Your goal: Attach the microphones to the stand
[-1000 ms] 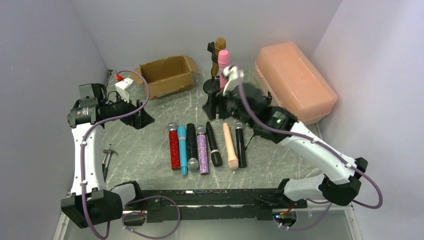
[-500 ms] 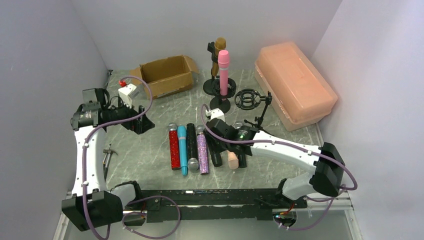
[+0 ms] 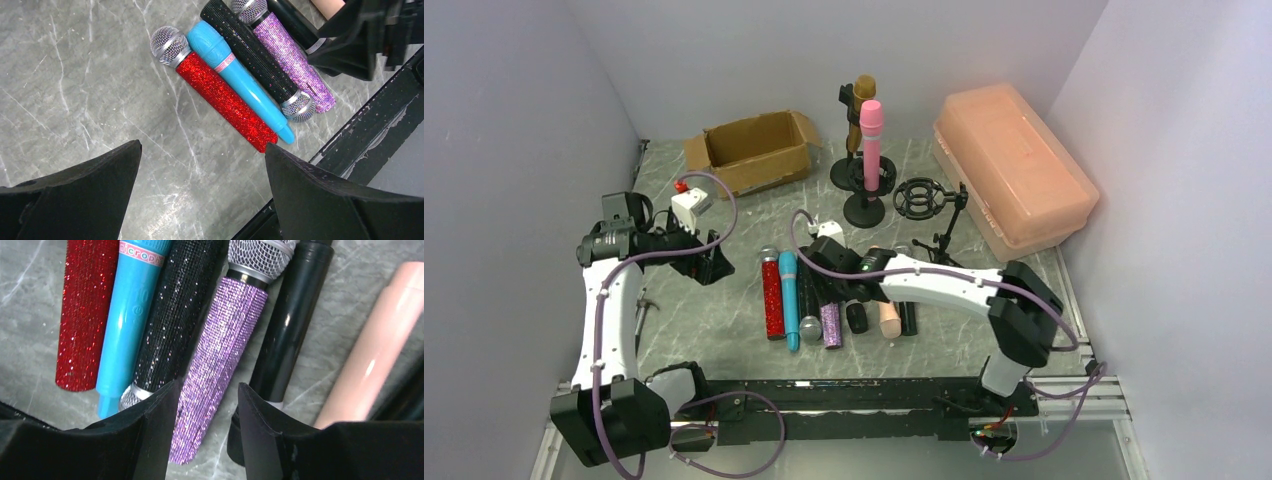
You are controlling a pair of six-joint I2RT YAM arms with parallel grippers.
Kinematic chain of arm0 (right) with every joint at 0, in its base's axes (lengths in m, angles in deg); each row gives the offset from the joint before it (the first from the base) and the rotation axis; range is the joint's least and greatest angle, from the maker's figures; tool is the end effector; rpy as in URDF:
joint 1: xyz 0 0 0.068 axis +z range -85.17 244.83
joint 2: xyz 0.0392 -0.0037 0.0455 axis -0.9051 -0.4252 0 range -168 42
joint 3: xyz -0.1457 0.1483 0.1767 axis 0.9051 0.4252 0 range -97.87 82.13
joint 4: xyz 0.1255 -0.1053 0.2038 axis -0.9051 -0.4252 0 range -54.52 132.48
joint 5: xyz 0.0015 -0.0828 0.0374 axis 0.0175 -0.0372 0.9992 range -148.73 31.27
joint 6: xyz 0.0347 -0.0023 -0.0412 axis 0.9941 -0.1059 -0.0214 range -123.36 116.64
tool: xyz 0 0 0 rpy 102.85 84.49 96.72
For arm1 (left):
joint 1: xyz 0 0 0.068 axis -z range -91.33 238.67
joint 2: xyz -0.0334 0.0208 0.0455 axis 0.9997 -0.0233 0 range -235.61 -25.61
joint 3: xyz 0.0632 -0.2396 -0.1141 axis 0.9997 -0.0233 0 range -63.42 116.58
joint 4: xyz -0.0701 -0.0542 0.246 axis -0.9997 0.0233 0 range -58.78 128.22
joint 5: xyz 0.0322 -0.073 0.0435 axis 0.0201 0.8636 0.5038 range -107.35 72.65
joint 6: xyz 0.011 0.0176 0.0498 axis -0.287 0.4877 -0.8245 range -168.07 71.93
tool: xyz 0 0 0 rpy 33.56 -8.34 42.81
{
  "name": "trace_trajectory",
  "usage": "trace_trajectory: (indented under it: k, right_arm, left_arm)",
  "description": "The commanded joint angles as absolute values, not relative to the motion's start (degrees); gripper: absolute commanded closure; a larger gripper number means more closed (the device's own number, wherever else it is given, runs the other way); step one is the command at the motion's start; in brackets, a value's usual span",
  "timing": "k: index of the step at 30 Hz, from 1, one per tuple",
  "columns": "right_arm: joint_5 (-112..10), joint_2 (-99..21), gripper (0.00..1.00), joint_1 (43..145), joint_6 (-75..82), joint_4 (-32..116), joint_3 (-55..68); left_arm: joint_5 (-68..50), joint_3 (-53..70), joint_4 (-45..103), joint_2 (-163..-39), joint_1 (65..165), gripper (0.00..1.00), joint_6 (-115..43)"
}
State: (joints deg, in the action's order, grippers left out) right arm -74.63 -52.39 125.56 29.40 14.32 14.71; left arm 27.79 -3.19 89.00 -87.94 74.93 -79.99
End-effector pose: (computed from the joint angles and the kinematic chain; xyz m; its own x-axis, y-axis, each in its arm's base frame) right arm 0.1785 0.2986 0.2303 -0.7499 -0.2735 -0.6023 -0.4241 0.8976 0.1204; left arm 0.1946 0.0216 0.3125 -0.6189 0.2327 -0.7502 0.5955 0.7618 -0.2550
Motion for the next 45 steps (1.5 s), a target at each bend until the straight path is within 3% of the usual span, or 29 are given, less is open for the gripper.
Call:
trace_trajectory:
  k: [1, 11, 24, 27, 35, 39, 45]
  right_arm:
    - [-75.36, -56.42, 0.51, 125.57, 29.18, 15.54, 8.97]
    - [-78.64, -60.68, 0.45, 125.39, 29.83, 14.89, 8.47]
    - [-75.25, -66.59, 0.47, 122.25, 30.13, 17.82, 7.74]
    - [-74.3, -67.11, 0.54, 122.23, 30.21, 18.64, 7.83]
    - [-75.69, -62.37, 0.94, 121.88, 30.9, 18.57, 6.1]
    - [-77.81, -57.46, 1.0, 121.87, 31.14, 17.46, 3.09]
    - [-79.48, -49.91, 1.0, 122.04, 30.2, 18.48, -1.98]
  left_arm:
    - [28.68, -2.13, 88.77, -85.83, 75.04, 0.0, -82.29]
    - [29.39, -1.81, 89.65, -84.76, 75.07, 0.01, -83.05]
    - [30.13, -1.35, 91.27, -83.91, 75.18, 0.01, -84.18]
    - [30.62, -1.18, 91.66, -84.06, 75.23, 0.01, -84.28]
    - [30.2, -1.39, 90.08, -83.21, 77.45, 0.01, -81.25]
    - [30.25, 1.14, 89.63, -83.09, 79.41, 0.01, -78.76]
    - [35.24, 5.11, 89.72, -83.28, 81.06, 0.01, -73.94]
